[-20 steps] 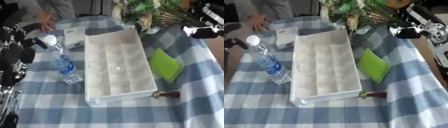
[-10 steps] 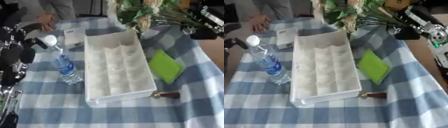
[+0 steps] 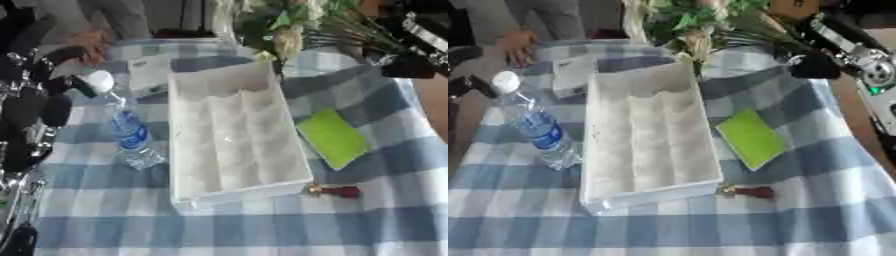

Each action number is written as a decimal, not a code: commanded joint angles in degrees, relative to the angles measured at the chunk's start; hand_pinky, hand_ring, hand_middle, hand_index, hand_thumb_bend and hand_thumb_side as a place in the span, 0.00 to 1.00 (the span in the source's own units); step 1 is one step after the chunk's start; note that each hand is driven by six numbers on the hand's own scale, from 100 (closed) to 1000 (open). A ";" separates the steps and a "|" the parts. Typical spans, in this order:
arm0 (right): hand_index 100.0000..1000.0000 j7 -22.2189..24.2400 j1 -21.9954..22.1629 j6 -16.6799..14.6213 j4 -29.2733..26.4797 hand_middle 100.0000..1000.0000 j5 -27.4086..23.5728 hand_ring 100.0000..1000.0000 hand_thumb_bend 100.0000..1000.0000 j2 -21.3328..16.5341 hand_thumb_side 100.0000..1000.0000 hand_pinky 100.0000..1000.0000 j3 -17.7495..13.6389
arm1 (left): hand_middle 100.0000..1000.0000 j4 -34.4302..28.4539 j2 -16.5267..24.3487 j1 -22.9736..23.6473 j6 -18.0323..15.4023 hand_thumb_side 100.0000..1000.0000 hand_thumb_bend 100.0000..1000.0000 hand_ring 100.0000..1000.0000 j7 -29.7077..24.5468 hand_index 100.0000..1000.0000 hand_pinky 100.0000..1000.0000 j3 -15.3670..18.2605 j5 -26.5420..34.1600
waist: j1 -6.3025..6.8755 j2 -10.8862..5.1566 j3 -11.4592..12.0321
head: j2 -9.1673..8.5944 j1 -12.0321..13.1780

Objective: Pick up objects on the table and place them in the box.

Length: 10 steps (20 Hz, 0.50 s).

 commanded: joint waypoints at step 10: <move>0.39 -1.59 -1.32 0.29 -2.78 0.25 -2.95 0.15 0.00 -1.84 0.48 0.00 -0.70 | 0.97 -1.22 0.86 -0.20 -0.01 0.36 0.50 0.80 -0.22 0.94 0.42 0.05 0.32 | -0.14 -1.01 -0.05 | 0.24 0.12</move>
